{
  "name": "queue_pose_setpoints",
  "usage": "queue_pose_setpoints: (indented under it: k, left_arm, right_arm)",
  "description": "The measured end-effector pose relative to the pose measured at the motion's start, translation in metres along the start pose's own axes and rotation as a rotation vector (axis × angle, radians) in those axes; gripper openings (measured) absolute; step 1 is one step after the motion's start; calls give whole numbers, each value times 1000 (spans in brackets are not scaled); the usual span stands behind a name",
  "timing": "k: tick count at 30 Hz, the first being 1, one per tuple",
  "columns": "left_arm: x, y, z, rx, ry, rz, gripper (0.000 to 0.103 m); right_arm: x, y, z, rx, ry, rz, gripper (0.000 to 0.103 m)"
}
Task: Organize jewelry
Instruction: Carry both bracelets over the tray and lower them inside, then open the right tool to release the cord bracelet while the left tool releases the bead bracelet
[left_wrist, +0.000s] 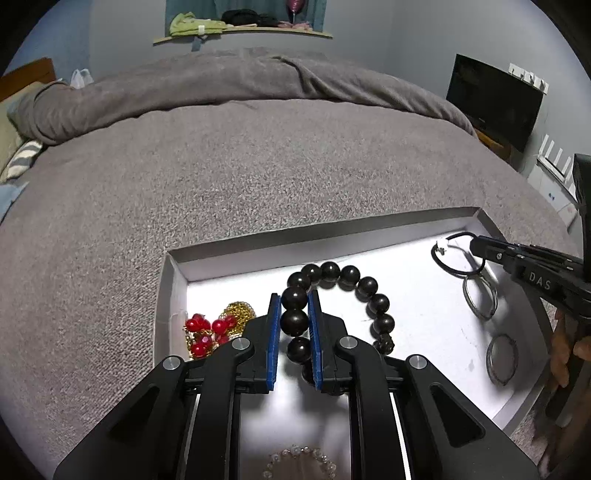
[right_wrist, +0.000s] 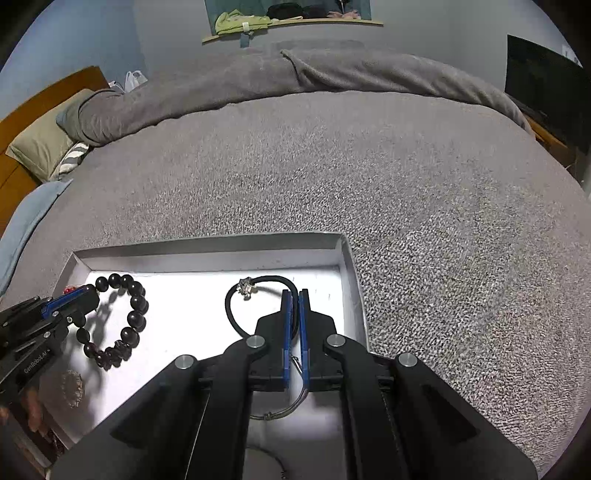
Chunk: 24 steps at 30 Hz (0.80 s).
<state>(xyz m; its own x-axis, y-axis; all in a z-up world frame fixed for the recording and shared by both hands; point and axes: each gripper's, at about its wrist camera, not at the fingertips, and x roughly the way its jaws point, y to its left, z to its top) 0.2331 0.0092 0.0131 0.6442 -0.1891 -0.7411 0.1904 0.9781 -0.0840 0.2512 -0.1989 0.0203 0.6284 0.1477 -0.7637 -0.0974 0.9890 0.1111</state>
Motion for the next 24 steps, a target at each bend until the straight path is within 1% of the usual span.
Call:
queue_pose_setpoints:
  k: [4, 8, 11, 13, 15, 17, 21, 23, 24]
  left_arm:
    - [4, 1, 0, -2, 10, 4, 15]
    - [3, 1, 1, 1, 4, 6, 16]
    - [2, 0, 1, 2, 2, 11, 16]
    - [2, 0, 0, 0, 2, 12, 16]
    - [1, -1, 0, -4, 0, 13, 20]
    - [0, -1, -1, -5, -6, 15, 26]
    - [-3, -1, -1, -6, -15, 19, 31]
    - [-3, -1, -1, -10, -19, 21, 36]
    - [-4, 0, 0, -12, -21, 23, 37]
  right_arm:
    - [0, -1, 0, 3, -1, 1, 4]
    - [-2, -2, -1, 7, -10, 2, 4]
    - [-4, -4, -2, 12, -17, 2, 6]
    - [-6, -4, -2, 16, -24, 6, 15]
    - [-7, -5, -1, 18, -29, 5, 22]
    - [-10, -5, -2, 22, -40, 6, 26]
    - [-14, -6, -2, 25, -63, 16, 30]
    - [-17, -6, -3, 26, -81, 18, 38]
    - [-19, -7, -3, 31, -92, 15, 52]
